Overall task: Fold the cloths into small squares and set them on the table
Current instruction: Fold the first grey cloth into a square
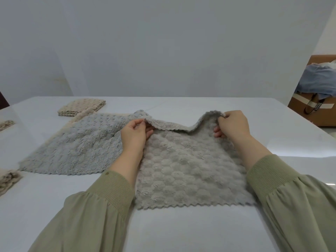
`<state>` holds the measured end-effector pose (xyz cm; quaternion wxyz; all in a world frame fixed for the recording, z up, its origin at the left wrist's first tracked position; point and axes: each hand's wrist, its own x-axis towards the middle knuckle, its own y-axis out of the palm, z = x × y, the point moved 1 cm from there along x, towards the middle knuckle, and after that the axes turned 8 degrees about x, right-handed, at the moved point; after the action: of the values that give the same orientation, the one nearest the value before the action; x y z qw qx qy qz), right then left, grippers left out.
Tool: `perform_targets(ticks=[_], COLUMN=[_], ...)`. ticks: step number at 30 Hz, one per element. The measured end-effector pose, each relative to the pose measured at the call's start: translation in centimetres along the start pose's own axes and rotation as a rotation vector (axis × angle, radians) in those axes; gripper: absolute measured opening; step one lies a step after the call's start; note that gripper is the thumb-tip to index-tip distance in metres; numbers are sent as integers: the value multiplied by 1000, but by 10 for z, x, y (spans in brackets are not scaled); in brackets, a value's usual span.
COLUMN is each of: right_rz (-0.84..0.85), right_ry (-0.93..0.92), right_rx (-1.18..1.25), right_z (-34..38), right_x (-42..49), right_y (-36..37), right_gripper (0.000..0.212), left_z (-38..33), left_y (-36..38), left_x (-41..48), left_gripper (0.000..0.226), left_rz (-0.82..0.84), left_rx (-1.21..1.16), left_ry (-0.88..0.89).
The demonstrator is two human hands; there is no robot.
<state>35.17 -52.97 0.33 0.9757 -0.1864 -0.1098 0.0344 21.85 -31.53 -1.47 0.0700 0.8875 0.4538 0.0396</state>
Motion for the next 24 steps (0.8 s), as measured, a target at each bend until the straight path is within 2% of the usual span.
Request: perform_targets(ticks=[4,7,10,19,22,24], right_rz=[-115,-138,-159,-316,-364,-346], right_ry=[-264,-327,-270,24,24,3], right_rx=[85,171,105,398,402,311], right_z=[19,15,-8,-11,-8,-10], right_x=[-1,-12,-18,-25,-35,-41], right_y=[0,8,13,-5,-9,-12], right_gripper=[29,35,31,36,44,45], left_z=[0,-1,-3,-11,-12,-14], left_y=[-2,-3,-6,-16,-19,-21], left_x=[3,0,-5,-35,-51,-62], left_gripper=[18,18,12,12,14,16], left_rz=[-49,-11,23,83,143,184], left_rx=[-63,-121,-123,-40,38,104], left_ry=[69,43,5,-45,-94,-98])
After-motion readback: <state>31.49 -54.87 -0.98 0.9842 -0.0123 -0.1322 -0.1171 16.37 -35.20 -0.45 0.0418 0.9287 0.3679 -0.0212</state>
